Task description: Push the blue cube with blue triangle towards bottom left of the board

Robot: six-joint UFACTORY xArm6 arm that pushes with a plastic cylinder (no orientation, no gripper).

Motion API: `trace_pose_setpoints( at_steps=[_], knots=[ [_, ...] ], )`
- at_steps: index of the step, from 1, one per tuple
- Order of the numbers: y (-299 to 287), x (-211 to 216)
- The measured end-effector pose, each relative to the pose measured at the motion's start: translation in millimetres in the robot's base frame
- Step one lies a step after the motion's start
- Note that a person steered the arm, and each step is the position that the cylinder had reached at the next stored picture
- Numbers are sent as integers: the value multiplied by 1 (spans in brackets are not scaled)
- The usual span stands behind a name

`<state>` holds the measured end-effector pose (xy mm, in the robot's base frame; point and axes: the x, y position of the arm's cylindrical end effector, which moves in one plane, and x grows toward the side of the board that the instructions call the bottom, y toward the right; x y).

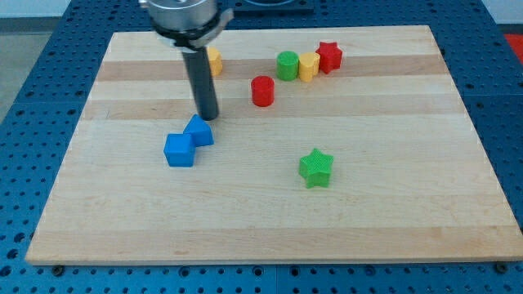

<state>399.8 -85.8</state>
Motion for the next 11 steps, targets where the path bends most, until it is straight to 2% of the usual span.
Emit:
trace_pose_setpoints(
  at_steps=[3,7,11],
  knots=[
    [6,16],
    [-30,31],
    [-38,40]
  ],
)
